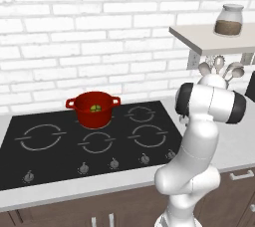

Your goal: Put the lime and lime in the pot. Retrieve the spatula and lightly stir the vegetables in the pot.

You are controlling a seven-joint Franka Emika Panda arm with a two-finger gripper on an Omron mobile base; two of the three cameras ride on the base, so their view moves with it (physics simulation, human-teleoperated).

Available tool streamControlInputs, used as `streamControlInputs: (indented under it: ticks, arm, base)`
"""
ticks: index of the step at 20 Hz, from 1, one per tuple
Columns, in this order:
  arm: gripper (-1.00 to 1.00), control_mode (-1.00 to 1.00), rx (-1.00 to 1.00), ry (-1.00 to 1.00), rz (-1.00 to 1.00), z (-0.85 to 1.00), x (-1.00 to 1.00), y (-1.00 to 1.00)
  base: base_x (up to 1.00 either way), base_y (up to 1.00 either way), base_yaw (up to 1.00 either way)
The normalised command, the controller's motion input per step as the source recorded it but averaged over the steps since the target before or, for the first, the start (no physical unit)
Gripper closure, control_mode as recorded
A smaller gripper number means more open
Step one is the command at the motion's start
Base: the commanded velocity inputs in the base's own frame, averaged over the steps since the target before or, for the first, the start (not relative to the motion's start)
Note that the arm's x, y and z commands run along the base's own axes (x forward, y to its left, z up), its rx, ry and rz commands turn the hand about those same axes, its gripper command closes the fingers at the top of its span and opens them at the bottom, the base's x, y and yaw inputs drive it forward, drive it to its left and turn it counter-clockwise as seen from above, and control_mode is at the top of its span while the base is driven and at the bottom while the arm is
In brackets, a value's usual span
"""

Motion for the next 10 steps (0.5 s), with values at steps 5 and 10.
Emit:
streamControlInputs:
  ticks: [5, 10]
  arm:
    - [1.00, -1.00, 0.00, 0.04, 0.00, -0.32, 0.00, 0.02]
    - [1.00, -1.00, 0.00, 0.01, 0.00, -0.25, 0.00, 0.04]
  base:
    - [0.00, 0.00, 0.00]
    - [0.00, 0.00, 0.00]
